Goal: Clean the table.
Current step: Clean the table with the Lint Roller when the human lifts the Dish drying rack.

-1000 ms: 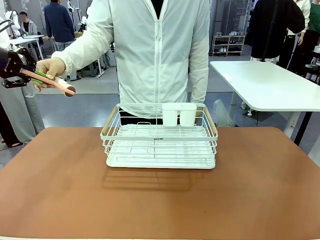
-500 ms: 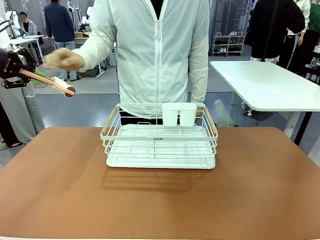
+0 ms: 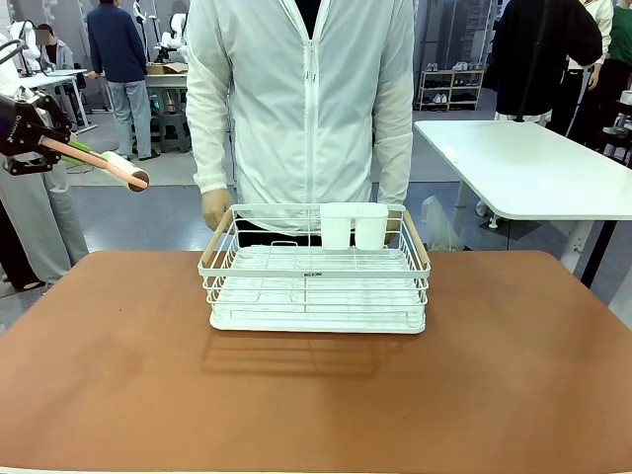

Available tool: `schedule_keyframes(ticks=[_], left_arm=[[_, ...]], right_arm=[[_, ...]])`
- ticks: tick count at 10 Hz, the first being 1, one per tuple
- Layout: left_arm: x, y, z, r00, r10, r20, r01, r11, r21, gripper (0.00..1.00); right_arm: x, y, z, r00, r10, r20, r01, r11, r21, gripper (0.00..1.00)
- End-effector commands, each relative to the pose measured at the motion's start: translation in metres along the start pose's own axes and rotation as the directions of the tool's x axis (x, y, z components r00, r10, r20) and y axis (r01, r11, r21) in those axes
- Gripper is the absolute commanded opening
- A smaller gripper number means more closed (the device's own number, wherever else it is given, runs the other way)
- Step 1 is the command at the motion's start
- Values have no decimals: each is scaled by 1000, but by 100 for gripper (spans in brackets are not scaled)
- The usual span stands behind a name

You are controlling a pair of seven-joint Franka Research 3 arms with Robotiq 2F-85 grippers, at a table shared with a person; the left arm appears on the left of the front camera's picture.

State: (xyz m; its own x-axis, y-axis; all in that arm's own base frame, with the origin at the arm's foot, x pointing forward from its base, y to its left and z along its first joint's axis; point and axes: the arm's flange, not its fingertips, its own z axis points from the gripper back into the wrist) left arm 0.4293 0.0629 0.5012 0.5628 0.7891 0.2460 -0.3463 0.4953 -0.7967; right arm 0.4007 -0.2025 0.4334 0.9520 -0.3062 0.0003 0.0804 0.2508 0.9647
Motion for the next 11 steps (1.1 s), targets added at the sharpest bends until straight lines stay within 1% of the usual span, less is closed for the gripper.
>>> schedule_keyframes(ticks=[1, 11], left_arm=[[0, -1, 1, 1000, -3, 3, 3, 1000, -1, 3], [0, -1, 1, 1000, -3, 3, 3, 1000, -1, 3]], right_arm=[[0, 2, 1, 1000, 4, 2, -4, 1000, 0, 100], [0, 2, 1, 1000, 4, 2, -4, 1000, 0, 100]])
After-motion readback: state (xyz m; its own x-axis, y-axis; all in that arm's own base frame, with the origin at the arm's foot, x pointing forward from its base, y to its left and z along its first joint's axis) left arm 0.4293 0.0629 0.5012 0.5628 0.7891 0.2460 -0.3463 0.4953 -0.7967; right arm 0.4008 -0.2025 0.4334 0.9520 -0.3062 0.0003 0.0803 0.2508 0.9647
